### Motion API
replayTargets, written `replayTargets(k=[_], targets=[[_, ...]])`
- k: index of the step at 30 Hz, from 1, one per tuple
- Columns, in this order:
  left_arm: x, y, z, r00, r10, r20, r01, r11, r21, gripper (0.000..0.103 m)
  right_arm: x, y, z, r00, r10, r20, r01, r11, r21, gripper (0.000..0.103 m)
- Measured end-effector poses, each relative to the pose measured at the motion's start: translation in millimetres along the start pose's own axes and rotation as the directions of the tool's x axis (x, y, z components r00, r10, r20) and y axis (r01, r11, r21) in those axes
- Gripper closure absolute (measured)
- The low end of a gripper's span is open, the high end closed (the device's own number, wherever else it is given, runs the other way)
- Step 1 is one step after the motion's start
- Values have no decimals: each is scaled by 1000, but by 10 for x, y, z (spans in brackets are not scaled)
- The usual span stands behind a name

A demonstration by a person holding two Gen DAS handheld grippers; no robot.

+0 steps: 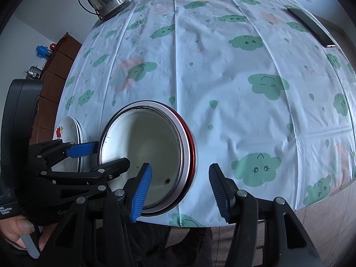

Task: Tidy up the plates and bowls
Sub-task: 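Close both grippers on the rim of the nested bowl stack, then lift and carry the bowl stack with both grippers toward the red-flower plates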

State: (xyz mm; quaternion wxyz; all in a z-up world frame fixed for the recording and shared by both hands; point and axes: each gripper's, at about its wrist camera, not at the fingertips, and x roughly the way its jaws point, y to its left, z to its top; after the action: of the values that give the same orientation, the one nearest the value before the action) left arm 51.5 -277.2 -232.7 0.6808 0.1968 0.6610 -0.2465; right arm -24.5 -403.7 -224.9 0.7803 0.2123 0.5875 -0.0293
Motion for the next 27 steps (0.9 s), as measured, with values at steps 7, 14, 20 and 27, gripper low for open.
replayTargets(k=[7, 14, 20, 27], targets=[[80, -48, 5, 1000, -24, -17, 24, 1000, -1, 42, 16, -9, -8, 1000, 5, -6, -5, 1000, 3, 59], [99, -59, -13, 997, -71, -25, 70, 997, -11, 68, 16, -12, -18, 1000, 0, -10, 0, 1000, 2, 74], [94, -87, -34, 998, -54, -20, 54, 999, 2, 68, 12, 29, -39, 1000, -10, -12, 10, 1000, -21, 74], [56, -130, -36, 999, -38, -10, 39, 999, 14, 68, 15, 22, -42, 1000, -6, -20, 6, 1000, -15, 75]])
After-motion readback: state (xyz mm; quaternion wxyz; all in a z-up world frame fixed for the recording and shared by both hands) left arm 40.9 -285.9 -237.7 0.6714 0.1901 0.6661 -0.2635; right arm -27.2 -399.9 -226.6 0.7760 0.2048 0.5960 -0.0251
